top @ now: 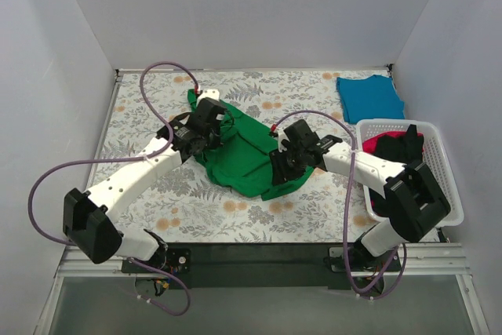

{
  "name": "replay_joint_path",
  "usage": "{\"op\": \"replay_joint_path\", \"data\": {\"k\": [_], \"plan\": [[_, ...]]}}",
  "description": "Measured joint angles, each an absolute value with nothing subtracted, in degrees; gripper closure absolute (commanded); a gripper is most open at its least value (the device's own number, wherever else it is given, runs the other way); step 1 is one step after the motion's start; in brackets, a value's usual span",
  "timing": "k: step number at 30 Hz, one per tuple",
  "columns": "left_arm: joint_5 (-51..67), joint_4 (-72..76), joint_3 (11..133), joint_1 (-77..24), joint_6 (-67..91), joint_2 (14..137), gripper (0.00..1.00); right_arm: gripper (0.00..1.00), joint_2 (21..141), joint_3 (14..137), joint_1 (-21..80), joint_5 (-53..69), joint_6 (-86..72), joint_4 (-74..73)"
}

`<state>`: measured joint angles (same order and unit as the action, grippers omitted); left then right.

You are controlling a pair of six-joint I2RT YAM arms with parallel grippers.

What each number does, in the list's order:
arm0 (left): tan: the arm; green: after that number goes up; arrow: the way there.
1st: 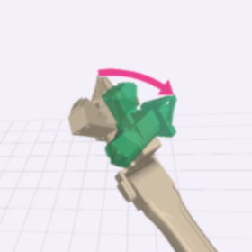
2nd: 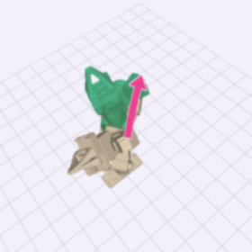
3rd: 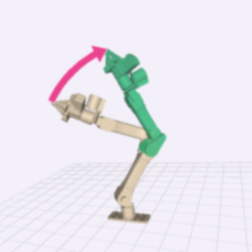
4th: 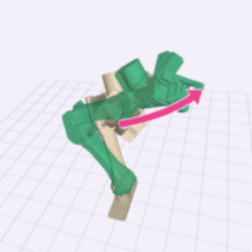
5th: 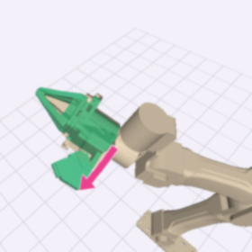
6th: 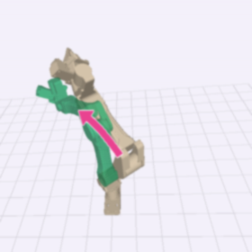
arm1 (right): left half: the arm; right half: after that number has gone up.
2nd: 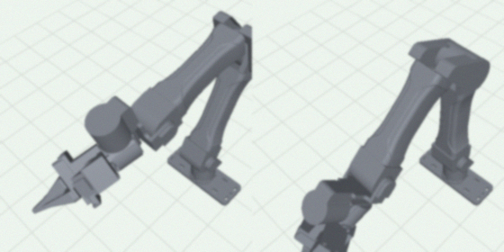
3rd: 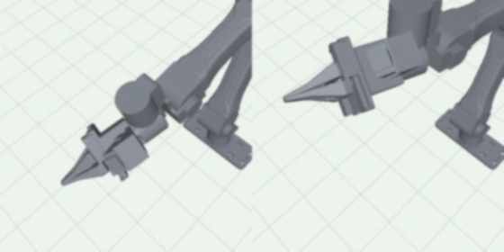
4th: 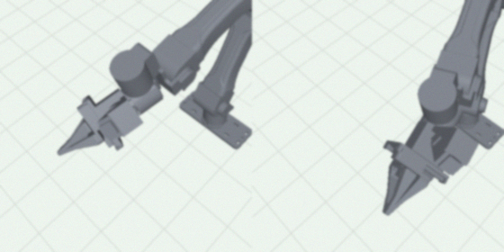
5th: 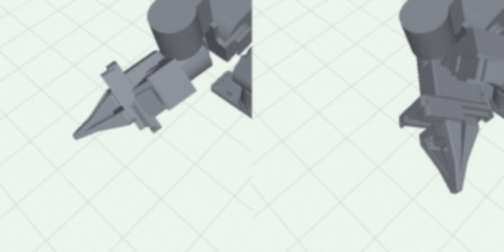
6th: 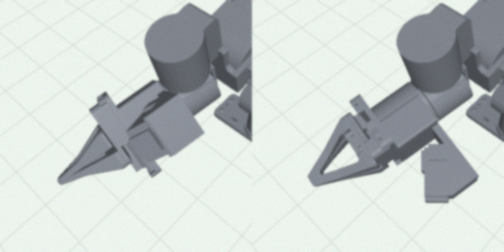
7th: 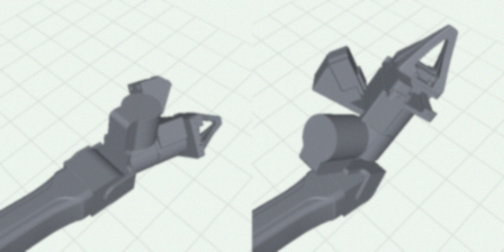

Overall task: Fold and stack the t-shirts
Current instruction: Flatten the tshirt out

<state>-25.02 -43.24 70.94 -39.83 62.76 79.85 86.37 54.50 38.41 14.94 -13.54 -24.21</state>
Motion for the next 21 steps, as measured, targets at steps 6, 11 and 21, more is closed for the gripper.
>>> {"op": "replay_joint_path", "data": {"k": [6,11,21], "plan": [[-18.74,-43.13,68.84,-27.73,61.95,75.16,1.0,0.52,89.43,54.98,38.76,8.58,-14.28,-23.79],[-15.53,-41.06,66.92,-14.17,63.0,74.17,1.0,0.52,91.35,56.49,38.7,0.6,-14.24,-24.05],[-15.79,-33.76,57.12,1.13,67.57,72.99,1.0,0.57,100.33,64.95,38.7,-10.5,-9.06,-26.94]]}}
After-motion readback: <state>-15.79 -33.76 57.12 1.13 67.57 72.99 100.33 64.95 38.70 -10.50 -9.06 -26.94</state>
